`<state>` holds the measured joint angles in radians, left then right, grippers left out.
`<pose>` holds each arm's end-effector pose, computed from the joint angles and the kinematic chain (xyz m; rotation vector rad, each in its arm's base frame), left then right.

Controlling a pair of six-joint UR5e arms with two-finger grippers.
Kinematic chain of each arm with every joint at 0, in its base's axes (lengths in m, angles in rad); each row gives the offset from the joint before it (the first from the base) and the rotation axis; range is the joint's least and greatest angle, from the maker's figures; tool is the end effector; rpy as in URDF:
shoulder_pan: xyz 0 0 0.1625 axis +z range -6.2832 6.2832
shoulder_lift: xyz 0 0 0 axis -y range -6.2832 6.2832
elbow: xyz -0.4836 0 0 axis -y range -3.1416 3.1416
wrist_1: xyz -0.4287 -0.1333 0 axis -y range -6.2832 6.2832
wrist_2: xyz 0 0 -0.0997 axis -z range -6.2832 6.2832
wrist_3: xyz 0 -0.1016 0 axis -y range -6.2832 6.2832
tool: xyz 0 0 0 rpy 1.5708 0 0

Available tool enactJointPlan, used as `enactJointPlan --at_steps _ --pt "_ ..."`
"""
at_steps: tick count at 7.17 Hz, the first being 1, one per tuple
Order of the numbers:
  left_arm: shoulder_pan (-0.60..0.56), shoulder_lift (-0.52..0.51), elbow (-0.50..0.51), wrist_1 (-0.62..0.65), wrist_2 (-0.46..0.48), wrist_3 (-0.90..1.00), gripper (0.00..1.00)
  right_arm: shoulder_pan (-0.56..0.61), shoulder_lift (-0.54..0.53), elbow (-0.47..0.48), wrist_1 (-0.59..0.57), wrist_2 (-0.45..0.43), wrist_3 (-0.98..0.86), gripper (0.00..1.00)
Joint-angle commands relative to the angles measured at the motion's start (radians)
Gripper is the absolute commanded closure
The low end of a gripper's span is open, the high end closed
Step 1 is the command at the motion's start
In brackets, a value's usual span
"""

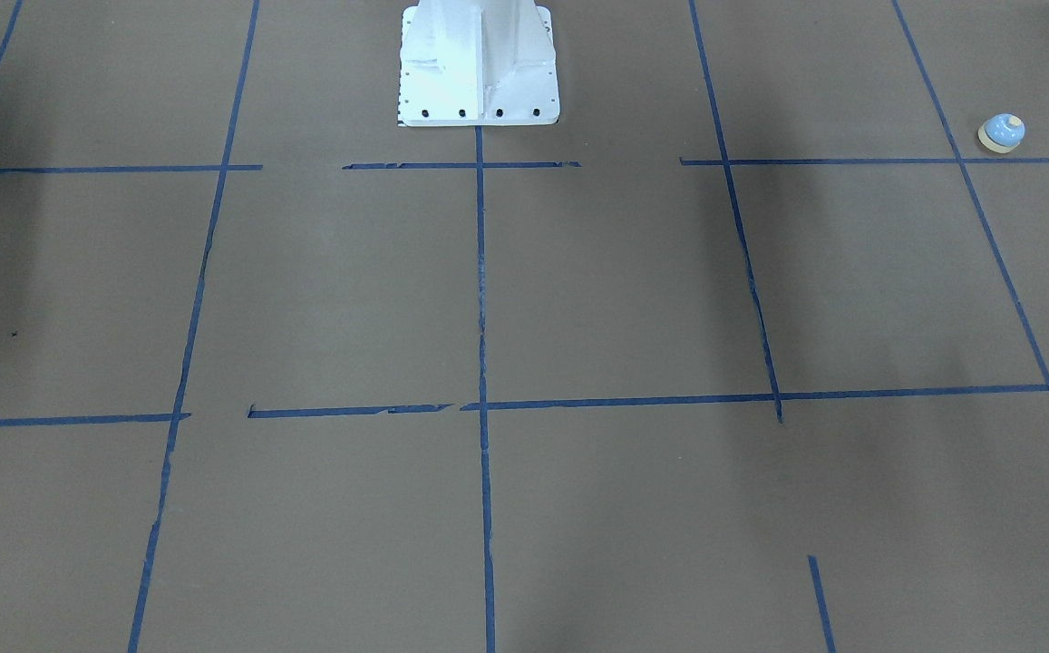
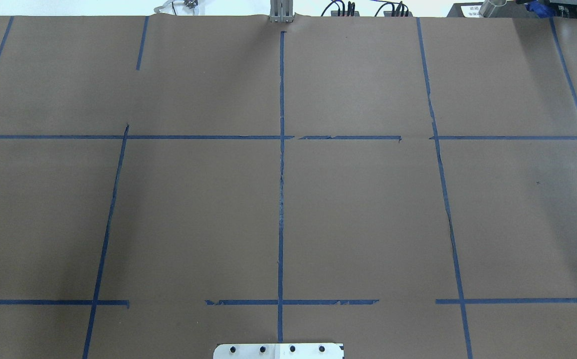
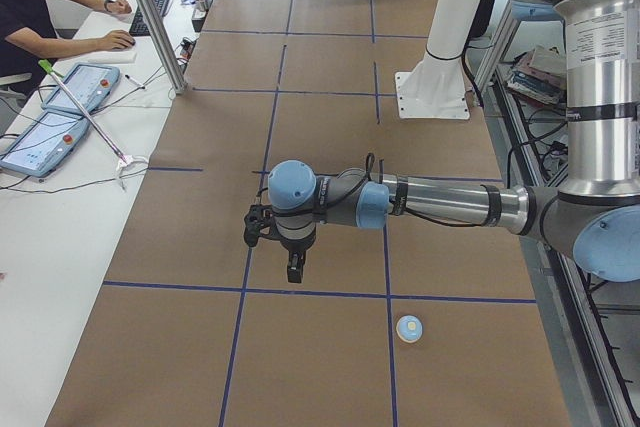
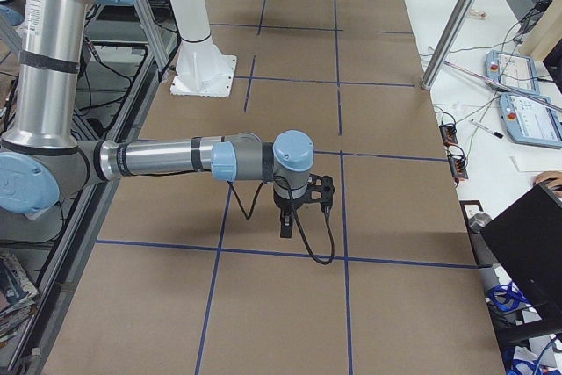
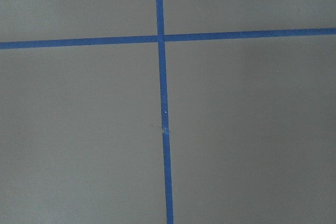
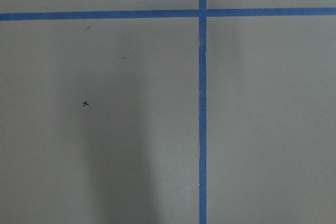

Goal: Place and press bell with both arms

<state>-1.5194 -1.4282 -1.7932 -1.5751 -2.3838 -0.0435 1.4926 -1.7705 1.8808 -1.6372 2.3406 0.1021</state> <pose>-0.0356 -0.4663 0.6682 0.0408 0.8154 0.0416 0.0286 -0.4365 0.6578 -0.0277 -0.7703 0.0058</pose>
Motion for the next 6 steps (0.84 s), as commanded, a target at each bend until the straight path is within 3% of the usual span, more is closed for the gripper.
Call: enactJointPlan --at_steps 1,6 --pt "0.011 -0.003 0.003 -0.006 0.002 0.004 0.0 -0.008 0.005 0.001 0.0 0.003 0.005 0.0" --pt "0.094 -0.006 0.008 -0.006 0.002 -0.004 0.0 -0.011 0.006 0.003 0.002 0.005 0.004 0.0"
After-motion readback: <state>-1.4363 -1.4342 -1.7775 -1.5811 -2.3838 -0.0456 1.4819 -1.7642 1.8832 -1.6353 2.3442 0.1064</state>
